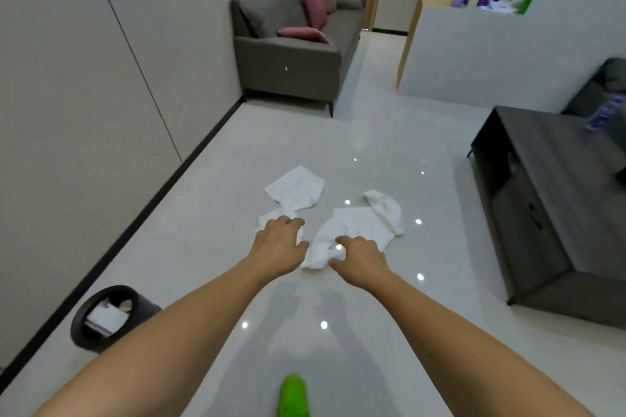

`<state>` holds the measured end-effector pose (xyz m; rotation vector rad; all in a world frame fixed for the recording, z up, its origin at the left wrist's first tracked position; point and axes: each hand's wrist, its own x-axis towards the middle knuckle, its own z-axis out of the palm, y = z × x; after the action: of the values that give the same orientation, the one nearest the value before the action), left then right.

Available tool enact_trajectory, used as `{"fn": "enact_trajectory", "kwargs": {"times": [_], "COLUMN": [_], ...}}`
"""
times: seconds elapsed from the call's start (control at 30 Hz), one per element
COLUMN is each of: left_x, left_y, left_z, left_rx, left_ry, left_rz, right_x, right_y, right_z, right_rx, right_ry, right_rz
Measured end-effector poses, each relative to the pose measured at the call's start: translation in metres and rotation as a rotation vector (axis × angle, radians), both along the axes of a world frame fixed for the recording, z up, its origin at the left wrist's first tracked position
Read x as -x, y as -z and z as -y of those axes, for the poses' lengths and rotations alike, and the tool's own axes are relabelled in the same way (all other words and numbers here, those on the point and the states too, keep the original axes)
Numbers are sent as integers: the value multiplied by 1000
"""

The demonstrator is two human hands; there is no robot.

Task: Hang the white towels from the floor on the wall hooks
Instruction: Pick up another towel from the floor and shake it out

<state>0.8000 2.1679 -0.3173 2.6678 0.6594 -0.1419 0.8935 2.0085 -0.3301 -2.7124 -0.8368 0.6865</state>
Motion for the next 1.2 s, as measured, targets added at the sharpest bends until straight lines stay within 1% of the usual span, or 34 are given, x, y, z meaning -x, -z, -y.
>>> {"fn": "enact_trajectory", "kwargs": {"times": [0.1, 0.27, 0.43, 0.6, 0.7, 0.83, 1.0, 1.1, 1.2], "left_x": [-41, -102, -174, -256, -298, -342, -373, -376, -373], "left_y": [30, 73, 118, 181, 231, 318, 472, 575, 661], "left_z": [-24, -61, -87, -111, -124, -137, -148, -156, -160], "left_rx": [32, 103, 155, 204, 233, 288, 335, 342, 343], "left_ry": [39, 50, 37, -23, -68, -118, -122, -94, -86], "left_rz": [-93, -201, -273, -316, -365, -412, -425, -444, -439], "right_x": [-34, -91, -172, -268, -314, -361, -393, -394, -389], "right_y": [29, 72, 118, 194, 252, 349, 507, 608, 693], "right_z": [-14, -30, -49, -89, -113, -139, -160, -167, -172], "right_rx": [40, 81, 123, 102, 129, 179, 270, 326, 429], "right_ry": [52, 121, 162, 164, 145, 141, 103, 16, -95], "right_rz": [-85, -196, -281, -396, -493, -553, -524, -426, -246]}}
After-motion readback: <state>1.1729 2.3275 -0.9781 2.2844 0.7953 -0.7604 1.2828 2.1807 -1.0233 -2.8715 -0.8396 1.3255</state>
